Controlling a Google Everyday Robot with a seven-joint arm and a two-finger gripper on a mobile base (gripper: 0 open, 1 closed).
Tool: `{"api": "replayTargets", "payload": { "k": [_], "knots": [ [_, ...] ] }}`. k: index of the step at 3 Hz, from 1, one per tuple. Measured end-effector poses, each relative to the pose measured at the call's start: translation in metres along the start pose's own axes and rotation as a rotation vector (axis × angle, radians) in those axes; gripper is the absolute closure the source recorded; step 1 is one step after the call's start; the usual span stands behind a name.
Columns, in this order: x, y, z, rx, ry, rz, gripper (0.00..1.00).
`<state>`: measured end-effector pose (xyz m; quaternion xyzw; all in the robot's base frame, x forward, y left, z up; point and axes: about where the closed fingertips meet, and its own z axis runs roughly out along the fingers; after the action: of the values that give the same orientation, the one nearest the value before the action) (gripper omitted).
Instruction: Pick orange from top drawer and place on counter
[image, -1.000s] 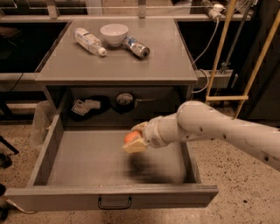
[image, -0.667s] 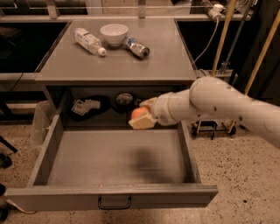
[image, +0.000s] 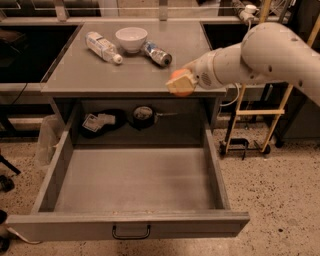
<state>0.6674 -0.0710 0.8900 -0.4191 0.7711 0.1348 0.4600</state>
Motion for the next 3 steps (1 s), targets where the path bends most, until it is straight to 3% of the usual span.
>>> {"api": "replayTargets", "payload": {
  "k": [1,2,3],
  "knots": [
    [-0.029,-0.048,-0.02,0.078,-0.005,0.064,1.0],
    [-0.03,-0.048,-0.015,0.076,-0.002,0.065,1.0],
    [-0.042,-0.08,0.007,0.158,0.01,0.064,1.0]
  ]
}}
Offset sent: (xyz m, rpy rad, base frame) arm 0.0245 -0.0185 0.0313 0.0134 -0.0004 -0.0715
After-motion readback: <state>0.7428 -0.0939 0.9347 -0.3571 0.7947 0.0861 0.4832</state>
